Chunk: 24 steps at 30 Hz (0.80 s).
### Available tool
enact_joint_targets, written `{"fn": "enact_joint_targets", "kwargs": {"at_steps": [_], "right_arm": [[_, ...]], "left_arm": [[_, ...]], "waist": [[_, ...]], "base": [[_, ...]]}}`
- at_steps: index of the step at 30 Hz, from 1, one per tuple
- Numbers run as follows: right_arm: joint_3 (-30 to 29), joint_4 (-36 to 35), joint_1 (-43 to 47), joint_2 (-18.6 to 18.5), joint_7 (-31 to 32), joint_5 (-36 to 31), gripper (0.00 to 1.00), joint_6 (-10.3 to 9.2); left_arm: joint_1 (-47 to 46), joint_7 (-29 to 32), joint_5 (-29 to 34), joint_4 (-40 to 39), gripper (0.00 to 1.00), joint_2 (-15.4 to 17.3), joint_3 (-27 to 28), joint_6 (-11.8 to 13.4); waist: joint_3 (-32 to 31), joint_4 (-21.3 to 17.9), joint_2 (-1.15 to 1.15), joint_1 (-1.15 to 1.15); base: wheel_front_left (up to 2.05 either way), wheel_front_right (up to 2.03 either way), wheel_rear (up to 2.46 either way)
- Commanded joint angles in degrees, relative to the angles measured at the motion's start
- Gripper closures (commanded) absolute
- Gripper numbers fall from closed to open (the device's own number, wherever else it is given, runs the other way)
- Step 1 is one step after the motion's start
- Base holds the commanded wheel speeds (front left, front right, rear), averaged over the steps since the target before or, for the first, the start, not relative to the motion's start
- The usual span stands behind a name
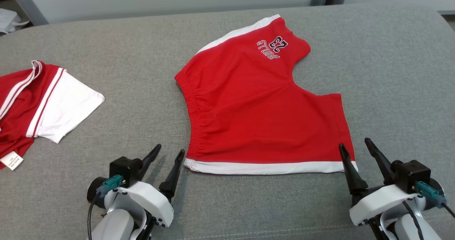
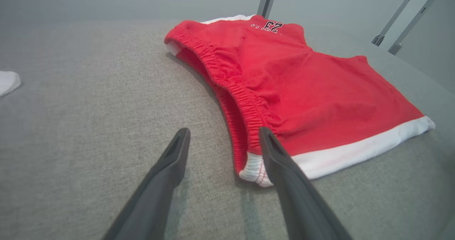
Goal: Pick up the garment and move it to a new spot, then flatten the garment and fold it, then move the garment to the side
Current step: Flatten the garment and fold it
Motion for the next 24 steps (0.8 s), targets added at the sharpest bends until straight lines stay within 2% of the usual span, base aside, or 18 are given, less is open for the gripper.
{"fn": "enact_joint_targets", "kwargs": {"at_steps": [1,6,9,16,18,24], "right_arm": [[1.0,-2.7,0.5,0.1,-0.3,-0.7,0.0,0.0],[-1.0,-9.1,2.2,1.9,-0.3,-1.7,0.0,0.0],[-1.9,-12.8,3.3,2.8,-0.3,-2.4,0.0,0.0],[-3.9,-18.2,7.0,4.3,-0.3,-3.8,0.0,0.0],[-4.1,-19.7,8.1,4.5,-0.3,-4.1,0.0,0.0],[-4.0,-24.1,12.7,4.3,-0.3,-2.0,0.0,0.0]], "left_arm": [[0.3,-0.3,1.2,-2.5,0.0,0.5,3.5,1.1],[4.1,-0.3,5.3,-10.7,0.0,-1.7,12.0,6.0],[6.8,-0.3,6.9,-15.4,0.0,-4.0,16.7,8.0],[11.8,-0.3,11.7,-23.6,0.0,-6.7,21.9,8.4],[13.5,-0.3,14.7,-26.3,0.0,-6.9,22.5,7.9],[19.9,-0.3,17.9,-30.4,0.0,-7.6,24.1,5.0]], "waist": [[-0.9,0.2,0.0,0.0],[-2.6,1.0,0.0,0.0],[-3.5,1.5,0.0,0.0],[-6.3,2.5,0.0,0.0],[-6.9,2.7,0.0,0.0],[-9.0,3.6,0.0,0.0]], "base": [[0.0,0.0,0.0],[0.0,0.0,0.0],[0.0,0.0,0.0],[0.0,0.0,0.0],[0.0,0.0,0.0],[0.0,0.0,0.0]]}}
